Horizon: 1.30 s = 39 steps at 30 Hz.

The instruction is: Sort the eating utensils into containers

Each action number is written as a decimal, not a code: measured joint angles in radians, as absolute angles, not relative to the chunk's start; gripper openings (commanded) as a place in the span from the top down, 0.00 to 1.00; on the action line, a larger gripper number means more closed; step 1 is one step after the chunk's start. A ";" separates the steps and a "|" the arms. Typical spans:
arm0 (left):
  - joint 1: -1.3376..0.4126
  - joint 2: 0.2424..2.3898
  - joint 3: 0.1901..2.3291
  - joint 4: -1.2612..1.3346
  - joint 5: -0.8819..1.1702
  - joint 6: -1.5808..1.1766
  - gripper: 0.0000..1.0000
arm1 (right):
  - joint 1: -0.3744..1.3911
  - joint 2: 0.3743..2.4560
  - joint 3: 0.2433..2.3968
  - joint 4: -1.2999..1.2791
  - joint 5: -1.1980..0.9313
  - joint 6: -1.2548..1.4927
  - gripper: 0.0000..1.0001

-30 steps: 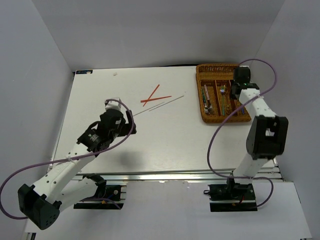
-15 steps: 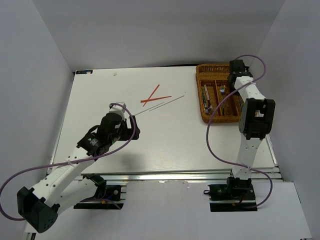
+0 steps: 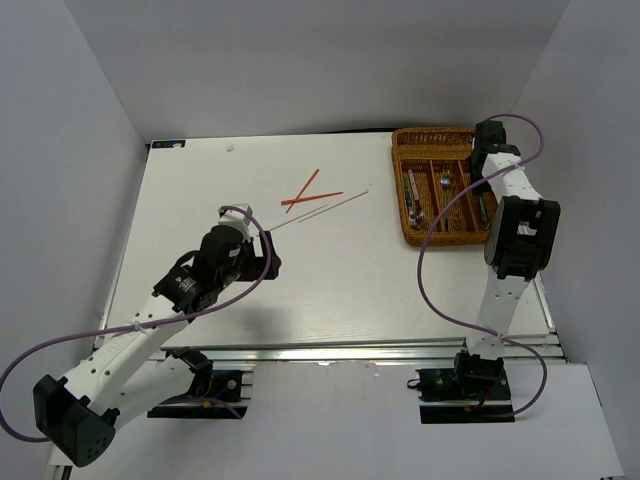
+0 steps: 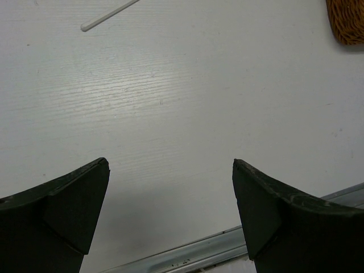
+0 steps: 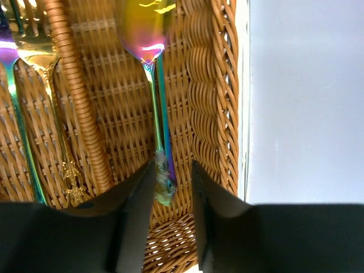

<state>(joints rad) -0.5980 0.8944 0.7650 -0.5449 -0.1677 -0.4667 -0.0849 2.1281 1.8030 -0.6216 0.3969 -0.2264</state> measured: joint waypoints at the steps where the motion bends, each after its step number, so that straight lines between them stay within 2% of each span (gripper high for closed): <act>1: -0.598 0.895 0.765 -0.545 -0.168 -0.467 0.02 | -0.085 2.128 1.803 -0.623 0.395 -0.225 0.61; 9: -0.598 0.917 0.765 -0.546 -0.176 -0.467 0.02 | -0.083 2.078 1.813 -0.657 0.343 -0.180 0.61; 10: -0.598 0.921 0.765 -0.545 -0.182 -0.467 0.02 | -0.081 2.053 1.813 -0.665 0.326 -0.163 0.40; 11: -0.598 0.926 0.765 -0.545 -0.189 -0.467 0.02 | -0.077 2.017 1.812 -0.672 0.307 -0.139 0.13; 12: -0.598 0.935 0.766 -0.545 -0.199 -0.466 0.02 | -0.073 1.967 1.802 -0.672 0.288 -0.116 0.11; 16: -0.598 1.033 0.820 -0.567 -0.230 -0.448 0.02 | -0.002 1.610 1.617 -0.572 0.163 -0.019 0.11; 21: -0.598 1.266 1.040 -0.597 -0.294 -0.392 0.02 | 0.073 0.855 0.924 0.015 -0.255 0.268 0.11; 22: -0.598 1.306 1.079 -0.591 -0.310 -0.375 0.02 | 0.072 0.765 0.844 0.067 -0.314 0.318 0.11; 25: -0.596 1.417 1.170 -0.546 -0.332 -0.310 0.02 | 0.096 0.729 0.810 0.066 -0.411 0.406 0.11; 27: -0.591 1.496 1.237 -0.515 -0.332 -0.254 0.05 | 0.121 0.745 0.813 0.014 -0.426 0.435 0.11; 32: -0.579 1.778 1.454 -0.422 -0.281 -0.050 0.07 | 0.134 0.681 0.802 -0.157 -0.453 0.430 0.11; 39: -0.537 2.093 1.680 -0.377 -0.210 0.102 0.15 | 0.134 0.527 0.747 -0.294 -0.494 0.407 0.11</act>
